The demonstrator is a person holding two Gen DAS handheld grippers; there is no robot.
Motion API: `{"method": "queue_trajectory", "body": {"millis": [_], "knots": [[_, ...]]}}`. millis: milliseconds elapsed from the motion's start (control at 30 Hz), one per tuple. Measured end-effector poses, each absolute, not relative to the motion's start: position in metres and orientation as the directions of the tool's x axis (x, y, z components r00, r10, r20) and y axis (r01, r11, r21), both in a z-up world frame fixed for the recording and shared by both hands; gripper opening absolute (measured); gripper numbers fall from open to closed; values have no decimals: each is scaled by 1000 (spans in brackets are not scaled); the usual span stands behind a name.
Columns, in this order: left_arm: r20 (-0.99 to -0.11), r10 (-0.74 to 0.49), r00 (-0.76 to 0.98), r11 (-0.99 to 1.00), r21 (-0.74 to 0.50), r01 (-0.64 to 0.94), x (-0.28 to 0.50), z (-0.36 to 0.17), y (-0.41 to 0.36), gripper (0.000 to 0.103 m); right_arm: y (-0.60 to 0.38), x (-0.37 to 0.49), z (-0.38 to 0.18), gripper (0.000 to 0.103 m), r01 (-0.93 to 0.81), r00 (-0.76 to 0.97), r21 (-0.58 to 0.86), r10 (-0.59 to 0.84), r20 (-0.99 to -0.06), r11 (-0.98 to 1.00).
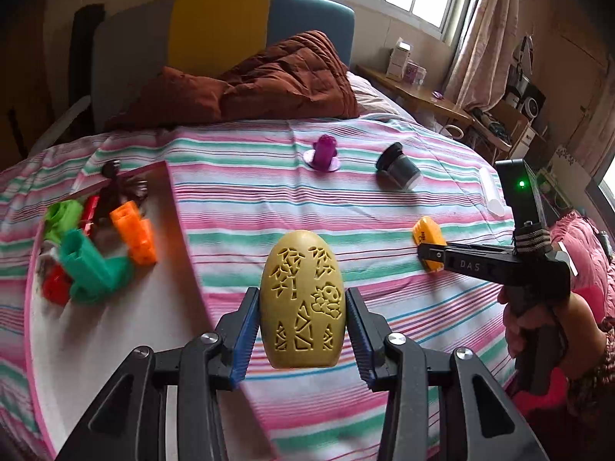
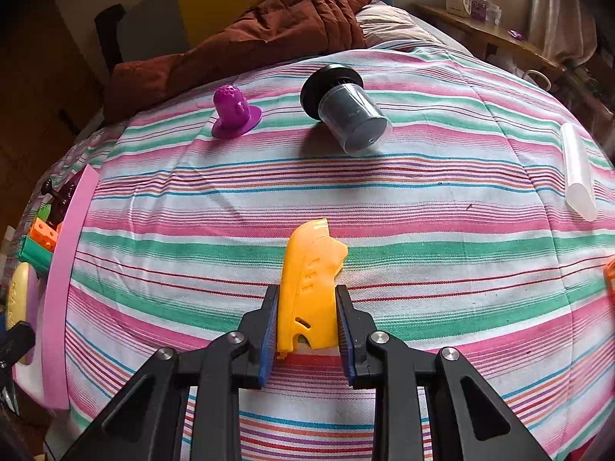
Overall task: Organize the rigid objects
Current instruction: 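Carry the yellow stamp toward the tray with the left tool while the right tool holds the yellow-orange piece, then lower the yellow oval stamp into the tray and open the left tool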
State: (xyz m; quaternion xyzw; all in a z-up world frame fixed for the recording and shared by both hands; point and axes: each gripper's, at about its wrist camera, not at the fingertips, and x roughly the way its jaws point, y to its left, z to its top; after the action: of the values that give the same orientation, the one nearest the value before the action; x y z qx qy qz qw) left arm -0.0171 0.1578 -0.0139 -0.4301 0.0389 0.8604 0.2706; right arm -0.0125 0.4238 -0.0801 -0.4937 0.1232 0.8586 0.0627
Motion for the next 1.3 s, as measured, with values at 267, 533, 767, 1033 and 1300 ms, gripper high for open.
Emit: {"method": "queue_trajectory", "body": {"millis": [267,533,767,1033,1300], "knots": [[-771,364,-523,-908,-170,-382,-27,-18,87,44,423,-9,-79,28,-244,-512,155,-9,-859,-957],[-803,251,-540,-961,-142,-236,-43,-42,27,44,425,-4,-74,27,-290,-536,174,9,-844,-941],[-818,179,-546,-982,-114,-152,-53,-54,-1,44,420,-1,-61,27,-266,-595,193,4,-804,-944],[-790,120,-602,-991,-61,-118,-54,-52,-4,44,401,0,-49,27,-168,-663,191,-32,-748,-967],[-737,157,-657,-987,-137,-83,-41,-38,-13,44,386,3,-43,27,-86,-688,220,-102,-719,-972]]}}
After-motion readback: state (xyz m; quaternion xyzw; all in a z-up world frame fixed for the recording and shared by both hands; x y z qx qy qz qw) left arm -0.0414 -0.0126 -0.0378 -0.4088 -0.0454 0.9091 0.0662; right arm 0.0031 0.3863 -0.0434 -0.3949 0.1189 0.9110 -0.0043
